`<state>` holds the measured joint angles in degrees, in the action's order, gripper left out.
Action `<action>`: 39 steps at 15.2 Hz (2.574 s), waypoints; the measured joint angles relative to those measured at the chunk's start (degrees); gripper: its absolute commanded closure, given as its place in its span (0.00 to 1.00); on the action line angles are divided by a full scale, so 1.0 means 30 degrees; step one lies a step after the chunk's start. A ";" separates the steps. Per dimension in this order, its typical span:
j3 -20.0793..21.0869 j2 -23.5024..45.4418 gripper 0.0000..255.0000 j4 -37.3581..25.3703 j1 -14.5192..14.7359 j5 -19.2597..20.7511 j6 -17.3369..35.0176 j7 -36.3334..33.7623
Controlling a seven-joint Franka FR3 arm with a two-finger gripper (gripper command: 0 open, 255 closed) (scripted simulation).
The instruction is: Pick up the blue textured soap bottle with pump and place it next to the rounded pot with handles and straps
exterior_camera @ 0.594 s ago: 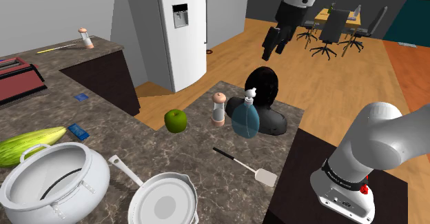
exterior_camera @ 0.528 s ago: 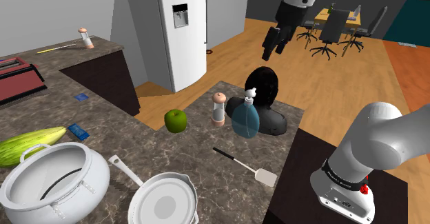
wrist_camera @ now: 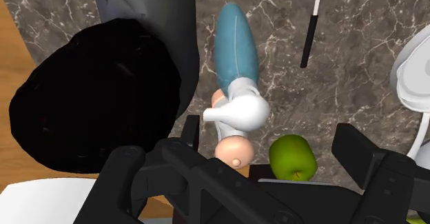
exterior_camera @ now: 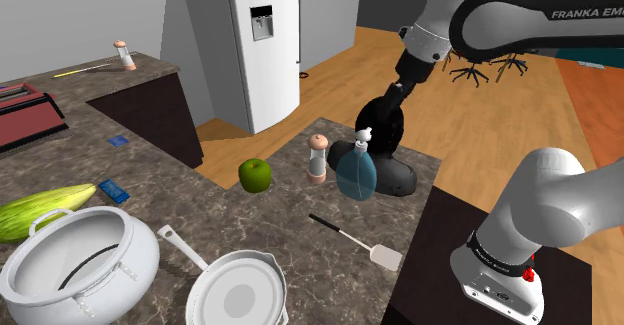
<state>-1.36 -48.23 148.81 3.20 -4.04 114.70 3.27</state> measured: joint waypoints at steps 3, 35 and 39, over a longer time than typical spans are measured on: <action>-0.0512 -0.0014 0.00 0.2054 0.0392 -0.0256 0.2590 0.1134; -0.4063 0.5607 1.00 0.6657 0.3823 -0.2326 1.4669 0.6313; -0.3893 0.4950 1.00 0.6677 0.3341 -0.2027 1.3767 0.6135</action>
<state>-13.04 -33.37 168.84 13.22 -10.12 156.00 21.68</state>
